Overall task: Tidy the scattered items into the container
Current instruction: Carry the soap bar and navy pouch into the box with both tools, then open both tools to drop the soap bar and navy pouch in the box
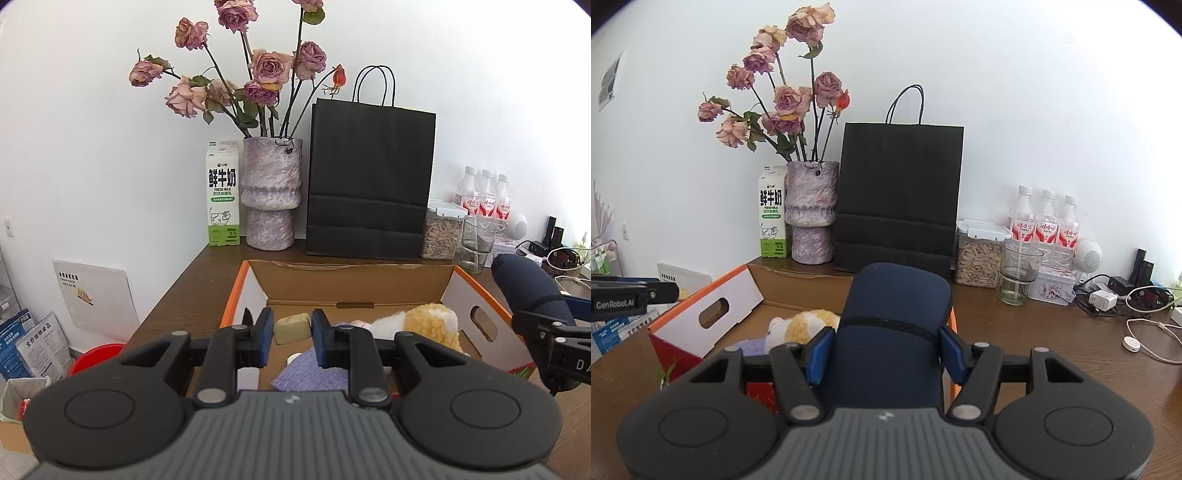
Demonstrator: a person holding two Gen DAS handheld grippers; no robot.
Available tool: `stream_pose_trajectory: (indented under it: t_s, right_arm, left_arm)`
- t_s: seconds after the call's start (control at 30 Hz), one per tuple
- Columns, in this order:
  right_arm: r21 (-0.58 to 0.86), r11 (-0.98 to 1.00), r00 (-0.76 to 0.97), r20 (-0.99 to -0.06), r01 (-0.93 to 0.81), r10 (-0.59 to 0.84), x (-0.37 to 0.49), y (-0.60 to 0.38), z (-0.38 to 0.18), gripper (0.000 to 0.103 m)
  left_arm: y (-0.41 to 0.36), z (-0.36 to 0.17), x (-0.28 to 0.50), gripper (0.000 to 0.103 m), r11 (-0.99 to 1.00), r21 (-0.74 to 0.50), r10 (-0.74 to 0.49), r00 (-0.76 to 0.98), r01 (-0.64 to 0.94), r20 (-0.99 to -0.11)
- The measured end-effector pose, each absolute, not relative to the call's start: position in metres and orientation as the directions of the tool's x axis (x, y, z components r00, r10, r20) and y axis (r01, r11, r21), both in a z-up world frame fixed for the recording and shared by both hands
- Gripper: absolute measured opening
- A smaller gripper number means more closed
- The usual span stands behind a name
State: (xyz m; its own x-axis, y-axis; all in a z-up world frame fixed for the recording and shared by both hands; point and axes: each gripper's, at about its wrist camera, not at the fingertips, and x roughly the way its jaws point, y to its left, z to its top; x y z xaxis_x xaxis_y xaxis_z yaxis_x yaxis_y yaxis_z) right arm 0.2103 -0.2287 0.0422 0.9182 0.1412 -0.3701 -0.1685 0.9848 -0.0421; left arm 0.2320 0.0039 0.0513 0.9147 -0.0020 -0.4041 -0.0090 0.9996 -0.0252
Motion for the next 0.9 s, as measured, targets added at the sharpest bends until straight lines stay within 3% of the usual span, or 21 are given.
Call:
stream_pose_trajectory:
  t_s: [0.5, 0.63, 0.9]
  right_arm:
    - [-0.038, 0.989, 0.906, -0.408, -0.144, 0.116, 0.287, -0.227, 0.018, 0.060]
    - [-0.038, 0.987, 0.892, -0.435, -0.159, 0.127, 0.292, -0.224, 0.008, 0.060]
    - [-0.044, 0.987, 0.894, -0.431, -0.156, 0.122, 0.289, -0.222, 0.005, 0.060]
  left_arm:
    - [-0.005, 0.023, 0.322, 0.023, 0.993, -0.023, 0.090, 0.882, -0.114, -0.462]
    - [0.000, 0.012, 0.324, 0.023, 0.994, -0.025, 0.083, 0.862, -0.110, -0.500]
    - [-0.003, 0.009, 0.319, 0.023, 0.995, 0.003, 0.089, 0.866, -0.101, -0.492]
